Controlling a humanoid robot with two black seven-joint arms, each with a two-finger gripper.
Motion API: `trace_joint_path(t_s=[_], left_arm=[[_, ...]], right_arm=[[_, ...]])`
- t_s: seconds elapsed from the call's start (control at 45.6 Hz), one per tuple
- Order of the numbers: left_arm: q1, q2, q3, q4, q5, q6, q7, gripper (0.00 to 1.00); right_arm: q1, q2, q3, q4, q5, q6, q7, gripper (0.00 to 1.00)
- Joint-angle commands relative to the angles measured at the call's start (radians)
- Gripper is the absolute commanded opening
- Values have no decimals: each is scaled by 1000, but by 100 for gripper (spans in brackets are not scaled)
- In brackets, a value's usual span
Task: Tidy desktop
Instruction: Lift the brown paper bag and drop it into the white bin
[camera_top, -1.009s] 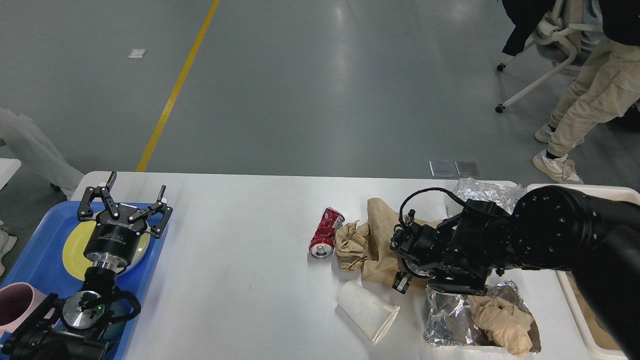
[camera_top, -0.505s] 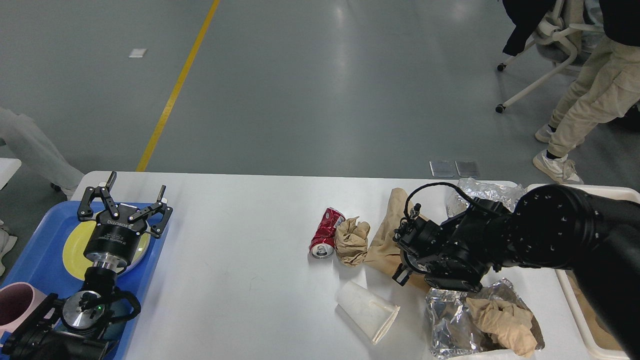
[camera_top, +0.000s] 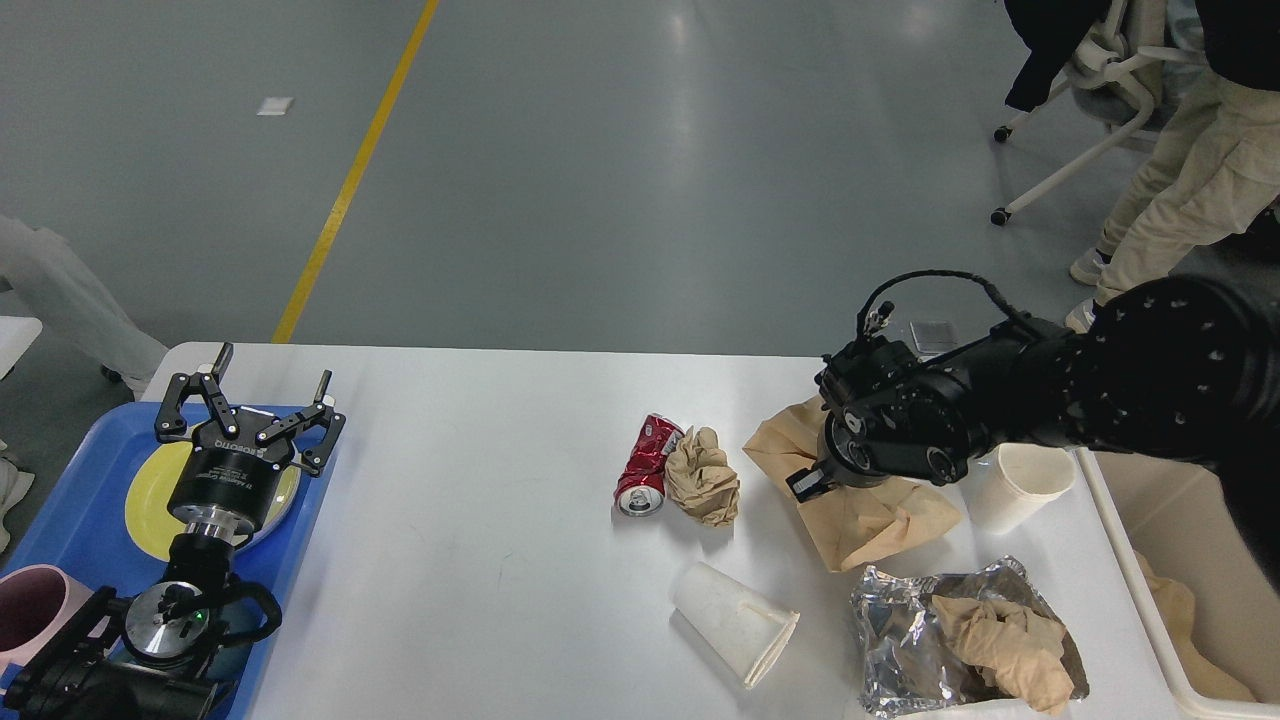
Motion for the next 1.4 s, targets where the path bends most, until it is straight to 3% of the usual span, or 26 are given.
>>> trace_joint_path(t_s=[0.0, 0.132, 0.263, 0.548, 0.658, 0.746, 0.899, 1.031, 1.184, 1.382], left_arm=[[0, 0, 0, 0, 0, 0, 0, 97], [0, 0, 0, 0, 0, 0, 0, 97], [0, 0, 0, 0, 0, 0, 0, 97], [0, 0, 0, 0, 0, 0, -2, 97], [1, 0, 0, 0, 0, 1, -2, 97], [0, 0, 0, 0, 0, 1, -2, 96], [1, 0, 0, 0, 0, 1, 0, 97], [1, 0, 0, 0, 0, 0, 0, 97], [1, 0, 0, 0, 0, 0, 0, 96], [1, 0, 0, 0, 0, 1, 0, 96]], right_arm=[[107, -35, -3, 12, 149, 127, 1, 0], [263, -78, -21, 58, 272, 263, -4, 0], [467, -102, -84, 172, 370, 329, -4, 0], [826, -134, -288, 497, 582, 310, -1, 0], [929, -148, -379, 623, 602, 276, 30, 0], [977, -156, -455, 678, 607, 260, 85, 0], [988, -162, -580, 698, 605, 250, 159, 0], [962, -254, -626, 692, 590, 138, 156, 0], [786, -447, -650, 632, 486, -14, 148, 0], [539, -668, -641, 410, 386, -56, 148, 0]])
